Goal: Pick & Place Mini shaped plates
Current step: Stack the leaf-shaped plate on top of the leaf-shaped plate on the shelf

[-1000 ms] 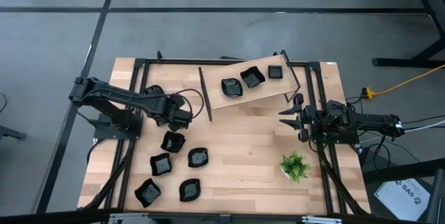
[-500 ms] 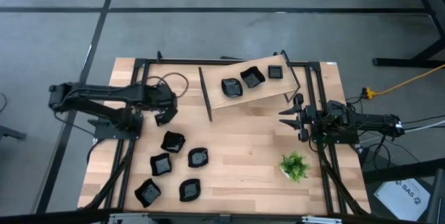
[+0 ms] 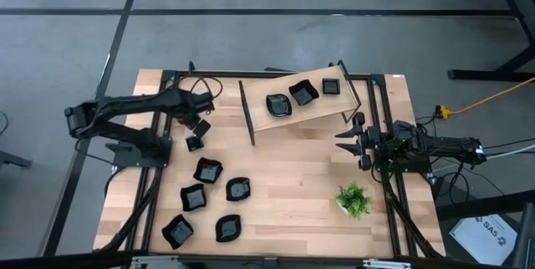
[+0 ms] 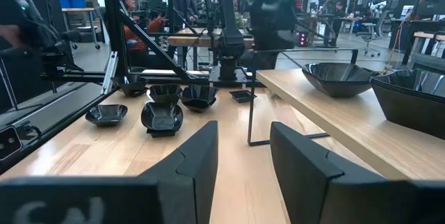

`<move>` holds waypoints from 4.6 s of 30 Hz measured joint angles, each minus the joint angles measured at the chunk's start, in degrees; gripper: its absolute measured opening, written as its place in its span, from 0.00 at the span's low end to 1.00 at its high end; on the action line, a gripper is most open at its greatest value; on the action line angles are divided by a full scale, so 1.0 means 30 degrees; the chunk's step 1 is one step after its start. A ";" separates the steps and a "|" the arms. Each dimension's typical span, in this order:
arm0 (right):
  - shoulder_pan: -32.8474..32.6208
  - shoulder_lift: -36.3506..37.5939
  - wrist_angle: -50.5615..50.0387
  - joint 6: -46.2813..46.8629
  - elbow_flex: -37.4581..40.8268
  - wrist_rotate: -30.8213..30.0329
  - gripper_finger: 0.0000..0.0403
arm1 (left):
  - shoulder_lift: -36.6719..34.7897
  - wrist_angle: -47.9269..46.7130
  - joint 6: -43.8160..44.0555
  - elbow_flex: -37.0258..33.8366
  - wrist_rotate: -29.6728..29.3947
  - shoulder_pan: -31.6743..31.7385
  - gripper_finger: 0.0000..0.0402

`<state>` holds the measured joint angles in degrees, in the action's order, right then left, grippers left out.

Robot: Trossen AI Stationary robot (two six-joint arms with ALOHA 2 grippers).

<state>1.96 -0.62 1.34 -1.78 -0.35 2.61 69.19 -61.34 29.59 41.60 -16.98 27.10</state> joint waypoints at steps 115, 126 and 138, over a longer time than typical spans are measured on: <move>0.0003 0.0000 0.0000 0.0000 -0.0005 -0.0002 0.33 | -0.2738 1.3515 -1.1605 0.3031 -0.1065 -0.6428 0.00; 0.0003 0.0000 0.0000 0.0000 -0.0005 0.0000 0.33 | 0.0079 1.4629 -1.5783 0.4799 -0.0740 -0.6414 0.00; -0.0002 0.0000 0.0000 0.0000 -0.0005 -0.0004 0.33 | 0.5392 1.0831 -1.3072 1.1212 -0.0853 -0.6542 0.00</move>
<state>1.96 -0.62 1.34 -1.78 -0.36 2.60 85.37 -28.85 -9.63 75.24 -19.54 7.47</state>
